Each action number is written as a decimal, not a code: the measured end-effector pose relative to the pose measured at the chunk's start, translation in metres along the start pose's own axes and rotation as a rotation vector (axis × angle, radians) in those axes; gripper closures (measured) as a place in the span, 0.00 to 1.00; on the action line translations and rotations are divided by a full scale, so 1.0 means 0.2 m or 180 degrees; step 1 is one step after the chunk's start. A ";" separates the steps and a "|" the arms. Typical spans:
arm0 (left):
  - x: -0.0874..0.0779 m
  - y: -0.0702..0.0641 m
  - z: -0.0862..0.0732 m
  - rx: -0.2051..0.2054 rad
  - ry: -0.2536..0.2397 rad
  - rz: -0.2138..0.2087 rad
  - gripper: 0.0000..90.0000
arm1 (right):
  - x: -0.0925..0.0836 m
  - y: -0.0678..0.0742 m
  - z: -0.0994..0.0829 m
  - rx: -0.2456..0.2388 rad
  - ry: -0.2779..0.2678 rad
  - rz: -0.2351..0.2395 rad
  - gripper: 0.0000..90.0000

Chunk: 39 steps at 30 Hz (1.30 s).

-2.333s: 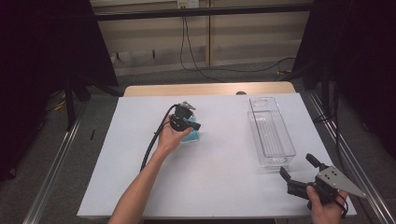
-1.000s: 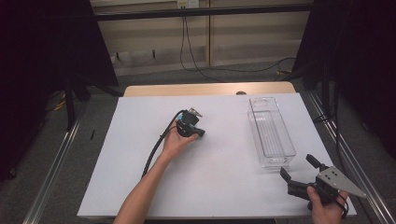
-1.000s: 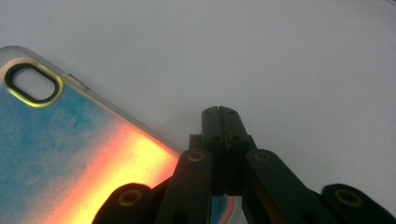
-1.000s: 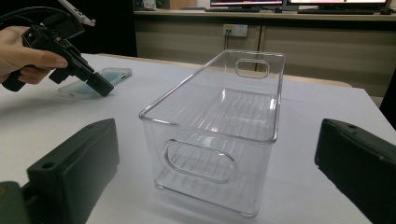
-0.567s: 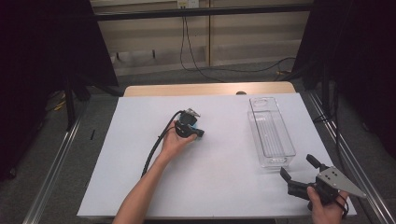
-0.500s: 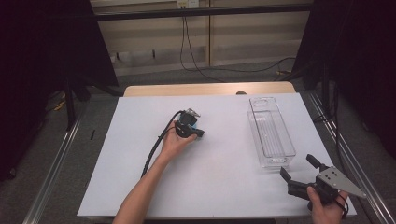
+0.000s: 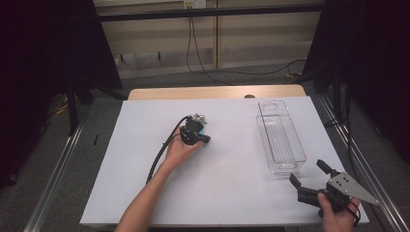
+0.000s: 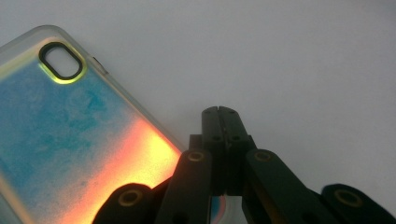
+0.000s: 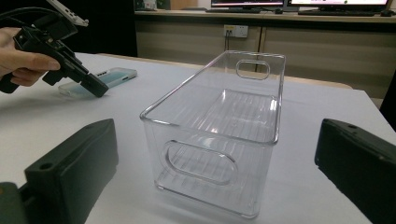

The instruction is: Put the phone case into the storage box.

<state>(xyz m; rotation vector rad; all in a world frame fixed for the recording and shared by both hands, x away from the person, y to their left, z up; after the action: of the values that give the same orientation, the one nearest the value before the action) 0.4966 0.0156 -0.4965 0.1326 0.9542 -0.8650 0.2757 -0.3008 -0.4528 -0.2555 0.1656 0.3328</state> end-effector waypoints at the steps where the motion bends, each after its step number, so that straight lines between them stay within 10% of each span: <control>1: 0.00 0.00 0.00 -0.0003 0.0001 -0.0004 1.00 | 0.00 0.00 0.00 -0.0003 0.0003 0.0002 0.00; 39: -0.06 0.03 -0.05 -0.0105 0.0002 0.0005 1.00 | 0.00 0.00 0.00 -0.0012 0.0013 0.0018 0.00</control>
<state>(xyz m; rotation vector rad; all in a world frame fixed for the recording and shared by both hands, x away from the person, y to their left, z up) 0.4899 0.0307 -0.4956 0.1052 0.9684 -0.8475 0.2760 -0.3003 -0.4534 -0.2594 0.1698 0.3382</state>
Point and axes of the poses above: each handheld gripper's, and its own axes: x roughly forward along the jaws, z roughly out of its top, y roughly to its left, the point moved 6 cm from there along x, roughly forward along the jaws, and after that the axes turned 14 degrees about -x, right-handed, at the moved point
